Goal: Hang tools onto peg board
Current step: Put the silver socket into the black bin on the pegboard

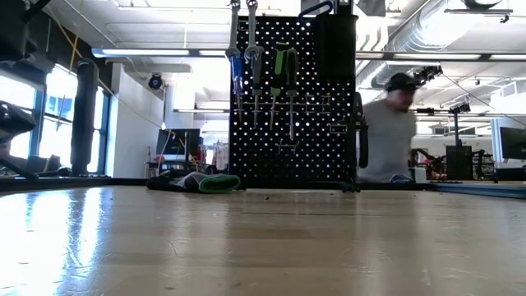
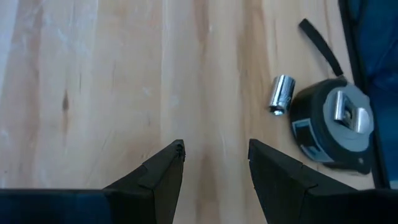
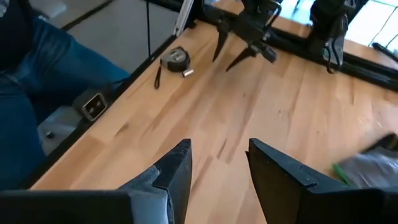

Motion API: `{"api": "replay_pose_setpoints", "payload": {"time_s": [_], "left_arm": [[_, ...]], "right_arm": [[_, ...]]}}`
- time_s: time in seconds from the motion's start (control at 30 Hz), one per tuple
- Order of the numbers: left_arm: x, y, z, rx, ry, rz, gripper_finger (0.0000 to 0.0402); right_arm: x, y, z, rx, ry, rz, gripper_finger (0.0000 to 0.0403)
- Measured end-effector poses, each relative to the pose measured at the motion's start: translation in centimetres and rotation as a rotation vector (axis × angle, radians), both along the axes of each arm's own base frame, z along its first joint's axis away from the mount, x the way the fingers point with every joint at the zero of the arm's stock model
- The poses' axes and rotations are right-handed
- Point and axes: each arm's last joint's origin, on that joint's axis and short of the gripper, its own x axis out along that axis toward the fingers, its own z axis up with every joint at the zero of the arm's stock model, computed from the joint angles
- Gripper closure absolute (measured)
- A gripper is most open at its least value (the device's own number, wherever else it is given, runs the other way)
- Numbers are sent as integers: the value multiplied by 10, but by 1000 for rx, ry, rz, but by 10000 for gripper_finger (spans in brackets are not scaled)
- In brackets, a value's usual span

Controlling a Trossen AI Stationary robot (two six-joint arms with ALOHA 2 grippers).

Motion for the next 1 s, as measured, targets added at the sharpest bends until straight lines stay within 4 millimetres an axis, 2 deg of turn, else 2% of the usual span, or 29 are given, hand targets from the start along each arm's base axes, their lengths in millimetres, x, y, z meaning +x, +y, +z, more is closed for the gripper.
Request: {"api": "replay_pose_setpoints", "payload": {"time_s": [0.3, 0.5, 0.63, 0.77, 1.0], "left_arm": [[1, 0, 0, -14, -31, 30, 229], [1, 0, 0, -18, -35, 30, 229], [2, -1, 1, -36, -34, 17, 229], [0, -4, 1, 7, -67, -91, 229], [4, -3, -7, 101, -83, -154, 229]], "right_arm": [[27, 3, -91, 119, -110, 17, 252], [61, 11, -146, 136, -7, 57, 252], [86, 17, -164, 134, 35, 89, 252], [105, 21, -178, 129, 60, 122, 252], [124, 27, -195, 164, 96, 164, 252]]}}
